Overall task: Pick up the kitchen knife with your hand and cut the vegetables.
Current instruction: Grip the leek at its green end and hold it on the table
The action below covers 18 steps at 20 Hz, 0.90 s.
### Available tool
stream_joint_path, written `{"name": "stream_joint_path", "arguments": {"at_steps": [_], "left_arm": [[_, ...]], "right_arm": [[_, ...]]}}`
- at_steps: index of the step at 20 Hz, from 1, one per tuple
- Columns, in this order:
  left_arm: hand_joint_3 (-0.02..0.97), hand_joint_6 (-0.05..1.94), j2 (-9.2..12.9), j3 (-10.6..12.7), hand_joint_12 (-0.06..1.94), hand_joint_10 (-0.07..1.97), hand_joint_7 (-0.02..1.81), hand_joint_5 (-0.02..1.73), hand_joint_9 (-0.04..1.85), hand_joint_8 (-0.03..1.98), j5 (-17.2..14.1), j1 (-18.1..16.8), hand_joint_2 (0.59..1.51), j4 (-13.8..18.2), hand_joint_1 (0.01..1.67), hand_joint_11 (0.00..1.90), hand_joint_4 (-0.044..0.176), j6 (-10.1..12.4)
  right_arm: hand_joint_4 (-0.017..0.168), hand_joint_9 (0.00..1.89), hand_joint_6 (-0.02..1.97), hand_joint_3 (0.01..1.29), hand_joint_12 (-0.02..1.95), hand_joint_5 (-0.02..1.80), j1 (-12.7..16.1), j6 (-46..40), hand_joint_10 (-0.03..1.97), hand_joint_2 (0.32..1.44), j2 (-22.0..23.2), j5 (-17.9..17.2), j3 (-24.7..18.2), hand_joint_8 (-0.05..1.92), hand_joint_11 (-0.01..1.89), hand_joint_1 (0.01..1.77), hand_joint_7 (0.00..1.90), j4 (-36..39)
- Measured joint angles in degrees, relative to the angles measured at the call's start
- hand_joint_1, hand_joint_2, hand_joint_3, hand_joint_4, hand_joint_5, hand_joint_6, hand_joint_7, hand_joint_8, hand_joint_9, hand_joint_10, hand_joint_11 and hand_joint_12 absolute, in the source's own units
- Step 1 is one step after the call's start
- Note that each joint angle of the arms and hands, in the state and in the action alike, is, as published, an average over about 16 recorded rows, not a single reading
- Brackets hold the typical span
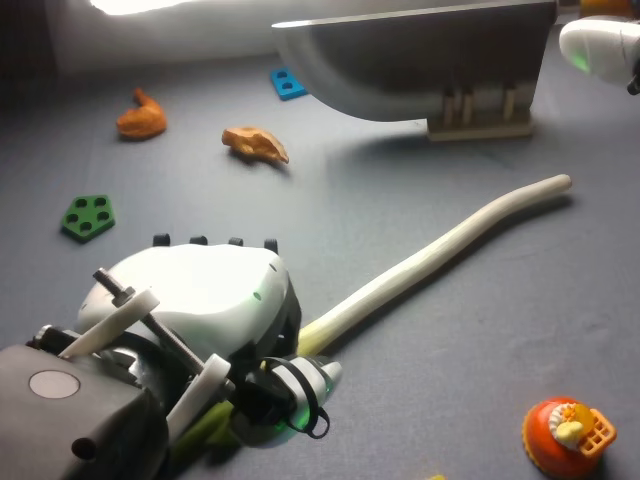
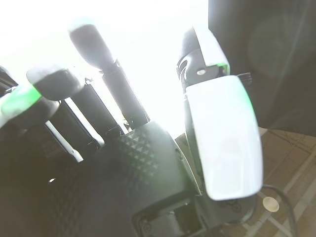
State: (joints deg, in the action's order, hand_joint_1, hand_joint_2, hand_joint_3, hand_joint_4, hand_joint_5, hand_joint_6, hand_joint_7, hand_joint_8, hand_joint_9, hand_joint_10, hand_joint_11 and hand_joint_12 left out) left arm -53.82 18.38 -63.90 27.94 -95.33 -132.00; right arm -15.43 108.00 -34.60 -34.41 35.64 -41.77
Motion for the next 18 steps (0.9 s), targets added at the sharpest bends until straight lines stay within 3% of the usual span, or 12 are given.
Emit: {"name": "stream_joint_path", "arguments": {"at_steps": [8,13,18], "left_arm": [[0.039,0.28,-0.07,0.08,0.56,0.38,0.25,0.27,0.21,0.29,-0.39,-0.10,1.324,-0.87,0.39,0.12,0.003,0.71],[0.013,0.01,-0.67,0.15,0.20,0.01,0.08,0.12,0.05,0.00,-2.89,-0.25,1.342,-2.66,0.38,0.02,0.004,2.93],[0.010,0.01,-2.23,0.05,0.28,0.02,0.09,0.12,0.08,-0.01,-7.36,0.12,1.336,-4.58,0.43,0.02,0.003,6.60]], "right_arm": [[0.005,0.29,0.35,0.07,0.48,0.25,-0.09,-2.77,0.46,1.00,-0.21,1.58,1.25,0.36,0.27,0.38,0.33,0.17],[0.005,0.04,0.03,0.03,0.03,0.03,-0.79,-7.56,0.05,0.97,-0.77,4.60,4.48,0.02,0.03,0.60,0.06,1.30],[0.005,0.02,0.02,0.02,0.00,0.02,-2.32,-16.45,0.03,0.96,-1.63,7.09,9.28,0.02,0.02,0.86,0.03,4.94]]}}
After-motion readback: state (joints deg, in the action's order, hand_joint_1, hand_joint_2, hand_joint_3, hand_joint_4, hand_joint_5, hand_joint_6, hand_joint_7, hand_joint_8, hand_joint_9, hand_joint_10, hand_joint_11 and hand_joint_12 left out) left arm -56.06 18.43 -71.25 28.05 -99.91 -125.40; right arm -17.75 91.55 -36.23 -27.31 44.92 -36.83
